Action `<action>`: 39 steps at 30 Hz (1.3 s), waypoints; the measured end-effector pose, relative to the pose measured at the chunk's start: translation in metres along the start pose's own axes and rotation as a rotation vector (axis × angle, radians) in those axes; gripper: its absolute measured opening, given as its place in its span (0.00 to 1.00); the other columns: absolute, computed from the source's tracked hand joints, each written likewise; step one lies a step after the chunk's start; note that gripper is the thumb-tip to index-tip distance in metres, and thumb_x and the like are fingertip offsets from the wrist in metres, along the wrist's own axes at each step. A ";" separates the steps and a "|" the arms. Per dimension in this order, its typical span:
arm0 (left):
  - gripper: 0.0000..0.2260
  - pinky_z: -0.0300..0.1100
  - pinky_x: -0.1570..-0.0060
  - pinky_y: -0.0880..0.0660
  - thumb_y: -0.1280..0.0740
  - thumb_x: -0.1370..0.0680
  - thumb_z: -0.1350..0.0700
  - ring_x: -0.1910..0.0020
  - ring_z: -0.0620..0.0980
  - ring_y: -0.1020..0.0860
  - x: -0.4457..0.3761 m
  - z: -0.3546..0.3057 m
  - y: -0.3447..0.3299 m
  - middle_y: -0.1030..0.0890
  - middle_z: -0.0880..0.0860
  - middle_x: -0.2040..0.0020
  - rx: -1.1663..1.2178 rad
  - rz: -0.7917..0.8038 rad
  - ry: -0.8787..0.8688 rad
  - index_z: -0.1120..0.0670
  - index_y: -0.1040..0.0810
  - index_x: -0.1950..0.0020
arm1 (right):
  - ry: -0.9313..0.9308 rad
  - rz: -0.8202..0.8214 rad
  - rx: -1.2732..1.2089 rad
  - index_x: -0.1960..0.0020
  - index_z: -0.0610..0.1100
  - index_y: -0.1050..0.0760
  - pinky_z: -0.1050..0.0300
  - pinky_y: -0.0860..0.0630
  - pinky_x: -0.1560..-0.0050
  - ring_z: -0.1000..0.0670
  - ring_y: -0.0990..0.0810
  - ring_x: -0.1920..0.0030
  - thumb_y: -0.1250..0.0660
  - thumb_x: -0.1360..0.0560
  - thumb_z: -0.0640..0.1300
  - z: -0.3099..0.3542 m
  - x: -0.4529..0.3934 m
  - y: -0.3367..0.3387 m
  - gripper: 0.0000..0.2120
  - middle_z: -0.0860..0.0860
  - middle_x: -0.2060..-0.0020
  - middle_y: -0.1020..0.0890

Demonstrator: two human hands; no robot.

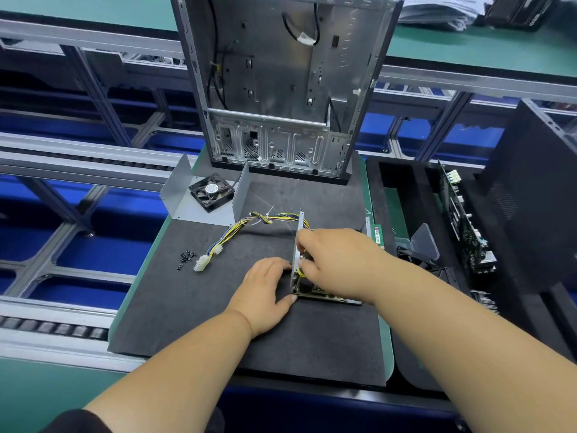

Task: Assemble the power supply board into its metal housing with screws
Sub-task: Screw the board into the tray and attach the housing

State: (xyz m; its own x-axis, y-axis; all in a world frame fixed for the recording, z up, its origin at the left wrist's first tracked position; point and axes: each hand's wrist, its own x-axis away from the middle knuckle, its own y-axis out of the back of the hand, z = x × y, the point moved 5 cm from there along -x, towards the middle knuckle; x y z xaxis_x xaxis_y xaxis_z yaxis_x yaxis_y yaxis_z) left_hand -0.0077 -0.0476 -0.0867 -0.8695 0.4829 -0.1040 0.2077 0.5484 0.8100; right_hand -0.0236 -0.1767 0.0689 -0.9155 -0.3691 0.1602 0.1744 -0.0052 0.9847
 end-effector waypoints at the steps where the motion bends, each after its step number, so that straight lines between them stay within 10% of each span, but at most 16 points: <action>1: 0.23 0.40 0.30 0.40 0.31 0.26 0.46 0.32 0.45 0.37 0.000 0.000 0.000 0.31 0.43 0.34 0.000 0.000 0.003 0.47 0.31 0.33 | 0.011 0.011 0.009 0.46 0.45 0.34 0.51 0.36 0.62 0.42 0.25 0.57 0.44 0.21 0.48 0.000 0.000 0.002 0.08 0.49 0.52 0.22; 15: 0.23 0.39 0.30 0.41 0.32 0.26 0.45 0.32 0.44 0.38 -0.001 0.001 -0.001 0.31 0.43 0.34 -0.001 0.004 0.011 0.46 0.32 0.33 | -0.044 0.064 0.118 0.54 0.46 0.38 0.55 0.44 0.73 0.47 0.34 0.68 0.39 0.20 0.56 -0.003 -0.007 0.001 0.15 0.53 0.69 0.36; 24: 0.23 0.40 0.30 0.40 0.32 0.26 0.46 0.31 0.44 0.37 -0.001 0.001 -0.001 0.31 0.43 0.33 0.002 0.001 0.013 0.47 0.32 0.32 | -0.151 0.027 0.118 0.53 0.48 0.38 0.55 0.44 0.72 0.45 0.31 0.64 0.42 0.19 0.58 -0.006 -0.004 -0.007 0.14 0.54 0.69 0.37; 29: 0.23 0.41 0.30 0.39 0.32 0.26 0.45 0.32 0.44 0.37 0.000 0.000 0.000 0.31 0.43 0.34 0.001 -0.007 -0.001 0.47 0.31 0.33 | -0.068 0.007 -0.089 0.49 0.45 0.38 0.49 0.27 0.59 0.41 0.24 0.57 0.39 0.19 0.50 -0.005 0.003 -0.010 0.10 0.48 0.57 0.23; 39: 0.25 0.41 0.29 0.39 0.31 0.26 0.46 0.30 0.45 0.37 0.000 0.000 0.000 0.31 0.44 0.33 0.002 -0.004 0.008 0.47 0.31 0.31 | -0.239 -0.100 -0.059 0.44 0.44 0.36 0.55 0.37 0.66 0.47 0.31 0.63 0.36 0.21 0.44 0.000 0.002 -0.017 0.10 0.51 0.63 0.28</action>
State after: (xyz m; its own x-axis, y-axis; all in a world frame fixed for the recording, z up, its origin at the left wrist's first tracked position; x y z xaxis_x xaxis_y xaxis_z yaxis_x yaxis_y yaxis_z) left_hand -0.0074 -0.0476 -0.0863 -0.8737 0.4755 -0.1026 0.2053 0.5517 0.8084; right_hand -0.0284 -0.1772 0.0522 -0.9877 -0.1336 0.0807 0.0929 -0.0875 0.9918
